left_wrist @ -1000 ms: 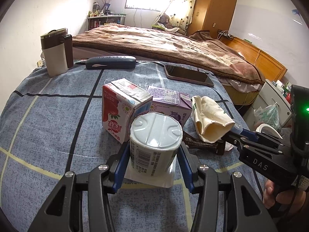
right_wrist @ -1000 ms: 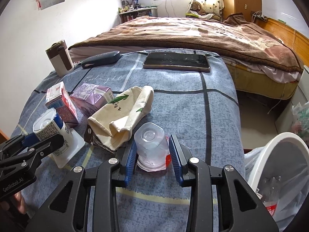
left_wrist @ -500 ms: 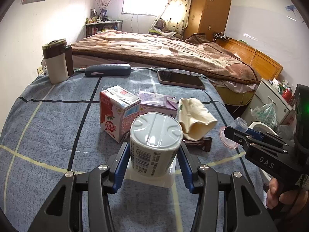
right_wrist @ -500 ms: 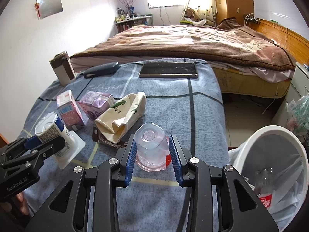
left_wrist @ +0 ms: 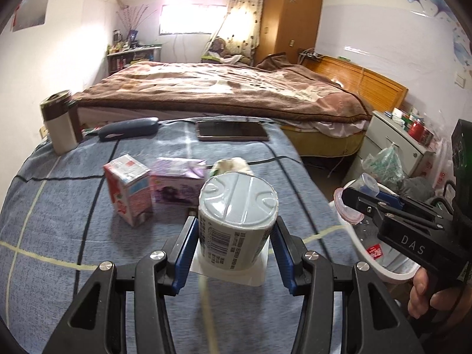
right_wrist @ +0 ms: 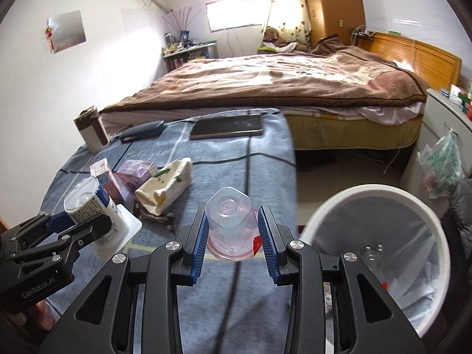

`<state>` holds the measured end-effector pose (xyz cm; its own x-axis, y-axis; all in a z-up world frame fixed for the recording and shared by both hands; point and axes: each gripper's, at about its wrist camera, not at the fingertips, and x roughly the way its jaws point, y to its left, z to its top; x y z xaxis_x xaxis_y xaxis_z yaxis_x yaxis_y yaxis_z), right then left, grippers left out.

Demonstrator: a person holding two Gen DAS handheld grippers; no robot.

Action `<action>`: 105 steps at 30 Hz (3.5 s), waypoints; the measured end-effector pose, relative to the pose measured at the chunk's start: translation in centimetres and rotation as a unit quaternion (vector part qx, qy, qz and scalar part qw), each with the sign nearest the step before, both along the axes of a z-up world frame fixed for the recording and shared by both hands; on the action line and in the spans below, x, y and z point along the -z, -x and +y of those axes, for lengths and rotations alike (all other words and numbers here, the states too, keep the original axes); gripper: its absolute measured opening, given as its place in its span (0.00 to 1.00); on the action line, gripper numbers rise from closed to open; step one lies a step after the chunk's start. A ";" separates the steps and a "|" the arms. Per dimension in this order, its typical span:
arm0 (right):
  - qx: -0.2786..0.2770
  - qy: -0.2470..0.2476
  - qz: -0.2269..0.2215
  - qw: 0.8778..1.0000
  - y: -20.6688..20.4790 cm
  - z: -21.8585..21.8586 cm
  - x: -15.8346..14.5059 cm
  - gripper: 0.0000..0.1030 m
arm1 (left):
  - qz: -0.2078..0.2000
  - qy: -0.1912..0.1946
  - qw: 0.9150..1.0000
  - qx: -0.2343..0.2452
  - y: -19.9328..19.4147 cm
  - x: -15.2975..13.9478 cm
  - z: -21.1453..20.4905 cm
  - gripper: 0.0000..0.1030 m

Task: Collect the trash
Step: 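Carry the white tin and clear bottle over the white bin and open both grippers, then move both open grippers back to the trash pile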

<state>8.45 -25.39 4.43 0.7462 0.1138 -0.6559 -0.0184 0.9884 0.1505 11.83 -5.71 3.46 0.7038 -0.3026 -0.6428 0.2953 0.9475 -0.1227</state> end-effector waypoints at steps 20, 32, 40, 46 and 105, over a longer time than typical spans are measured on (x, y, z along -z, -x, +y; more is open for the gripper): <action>0.092 0.002 -0.010 0.996 4.2 -8.4 -0.2 0.35 | -0.018 -0.018 0.995 0.101 1.4 -0.9 -10.5 0.50; 0.130 0.002 0.019 0.991 5.1 -12.4 1.8 0.36 | -0.008 -0.023 0.988 0.153 1.6 0.1 -15.7 0.50; 0.141 0.012 0.045 0.989 5.2 -13.6 3.3 0.36 | 0.000 -0.046 0.985 0.169 2.1 1.7 -18.2 0.50; 0.147 0.016 0.061 0.987 5.2 -14.0 3.9 0.36 | 0.014 -0.045 0.984 0.172 1.8 2.4 -18.7 0.50; -0.007 0.017 0.030 0.999 1.4 -0.8 2.4 0.54 | 0.008 -0.008 0.999 -0.033 0.4 2.0 1.7 0.63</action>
